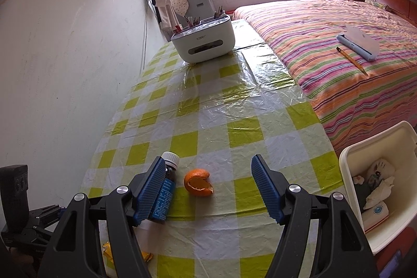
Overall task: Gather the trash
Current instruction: 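Move both tools back over the table toward the hat and orange peel, then grasp the knit hat with the left tool while the right tool grasps the orange peel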
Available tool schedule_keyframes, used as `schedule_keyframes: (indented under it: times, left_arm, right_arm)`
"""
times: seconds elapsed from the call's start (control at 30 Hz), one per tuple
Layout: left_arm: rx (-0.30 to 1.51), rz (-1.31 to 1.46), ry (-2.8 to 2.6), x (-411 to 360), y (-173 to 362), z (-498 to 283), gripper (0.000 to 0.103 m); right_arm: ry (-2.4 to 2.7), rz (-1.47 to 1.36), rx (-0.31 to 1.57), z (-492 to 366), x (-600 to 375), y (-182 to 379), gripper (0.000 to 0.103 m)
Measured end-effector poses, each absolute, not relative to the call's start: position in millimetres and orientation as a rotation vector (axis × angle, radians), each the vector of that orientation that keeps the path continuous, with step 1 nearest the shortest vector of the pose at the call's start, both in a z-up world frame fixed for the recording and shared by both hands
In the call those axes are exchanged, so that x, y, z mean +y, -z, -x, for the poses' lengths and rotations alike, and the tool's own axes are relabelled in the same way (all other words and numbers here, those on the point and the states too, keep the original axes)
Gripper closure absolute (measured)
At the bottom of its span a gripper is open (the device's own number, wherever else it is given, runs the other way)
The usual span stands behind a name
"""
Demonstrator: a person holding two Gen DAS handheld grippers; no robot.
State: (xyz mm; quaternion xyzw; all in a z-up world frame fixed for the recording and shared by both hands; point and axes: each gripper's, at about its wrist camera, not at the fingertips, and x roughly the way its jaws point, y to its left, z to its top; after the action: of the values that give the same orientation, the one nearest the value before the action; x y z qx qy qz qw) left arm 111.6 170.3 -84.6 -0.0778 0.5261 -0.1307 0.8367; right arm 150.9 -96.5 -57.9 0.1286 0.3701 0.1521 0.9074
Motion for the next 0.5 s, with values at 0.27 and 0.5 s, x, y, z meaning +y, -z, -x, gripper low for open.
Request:
schedule_keyframes:
  times: [0.27, 0.5]
  left_arm:
    - [1.162, 0.143, 0.273, 155, 102, -125, 0.017]
    - [1.159, 0.175, 0.246, 157, 114, -133, 0.028]
  right_arm:
    - [-0.337, -0.273, 0.882, -170, -87, 79, 0.036]
    - [-0.347, -0.266, 0.938, -178, -81, 92, 0.036]
